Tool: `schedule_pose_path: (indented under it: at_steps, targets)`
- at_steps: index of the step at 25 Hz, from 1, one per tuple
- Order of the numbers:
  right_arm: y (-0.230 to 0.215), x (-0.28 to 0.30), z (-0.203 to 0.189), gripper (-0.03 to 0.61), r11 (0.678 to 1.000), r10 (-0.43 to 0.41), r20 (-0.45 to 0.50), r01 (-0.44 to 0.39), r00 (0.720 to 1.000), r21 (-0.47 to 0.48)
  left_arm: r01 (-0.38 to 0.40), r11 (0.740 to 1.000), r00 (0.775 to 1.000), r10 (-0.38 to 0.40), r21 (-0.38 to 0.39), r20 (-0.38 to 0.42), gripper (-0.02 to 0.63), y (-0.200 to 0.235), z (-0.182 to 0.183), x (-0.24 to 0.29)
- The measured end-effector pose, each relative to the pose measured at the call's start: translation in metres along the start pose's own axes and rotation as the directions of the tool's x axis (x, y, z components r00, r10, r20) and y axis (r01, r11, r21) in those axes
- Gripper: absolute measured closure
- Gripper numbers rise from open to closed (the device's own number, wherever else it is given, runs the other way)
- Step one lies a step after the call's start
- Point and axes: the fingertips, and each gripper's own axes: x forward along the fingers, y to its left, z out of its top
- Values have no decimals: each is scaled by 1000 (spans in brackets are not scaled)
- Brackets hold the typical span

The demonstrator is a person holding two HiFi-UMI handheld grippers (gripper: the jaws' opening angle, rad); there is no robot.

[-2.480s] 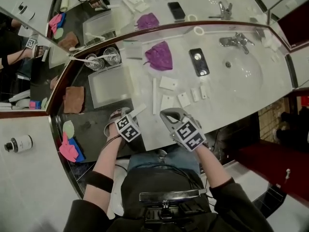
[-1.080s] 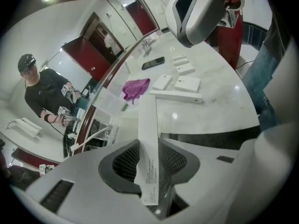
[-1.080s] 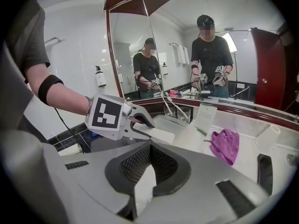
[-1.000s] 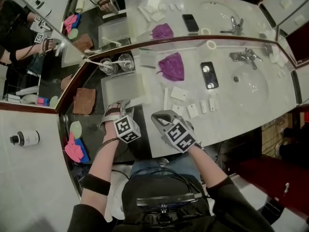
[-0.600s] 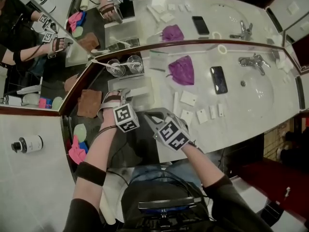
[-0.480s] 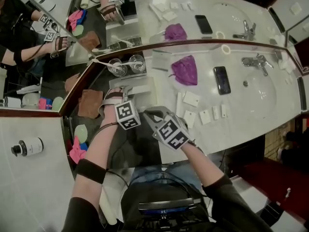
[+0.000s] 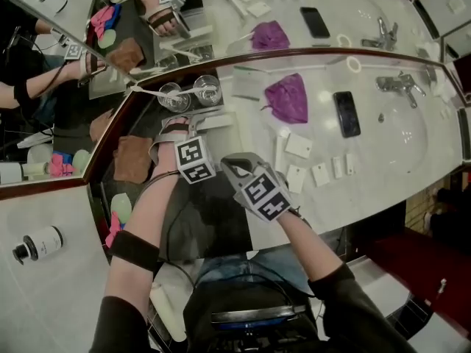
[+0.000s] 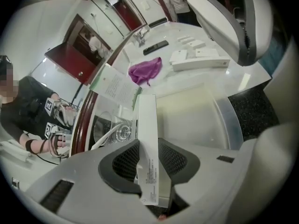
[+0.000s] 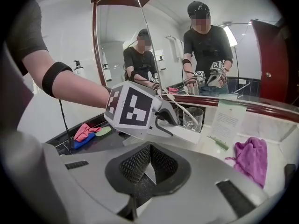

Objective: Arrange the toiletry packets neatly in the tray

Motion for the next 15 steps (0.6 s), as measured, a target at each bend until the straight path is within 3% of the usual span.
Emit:
schedule_pose_path:
  at_steps: [9, 15]
  targets:
    - [-10, -5, -10, 577, 999, -22, -3, 22, 1000, 32, 56, 998, 998, -56, -35, 11, 481, -7, -2, 15]
    - [-10, -14, -18, 577, 999, -27, -8, 27, 1000, 38, 65, 994, 998, -62, -86, 33, 405, -3, 2, 10]
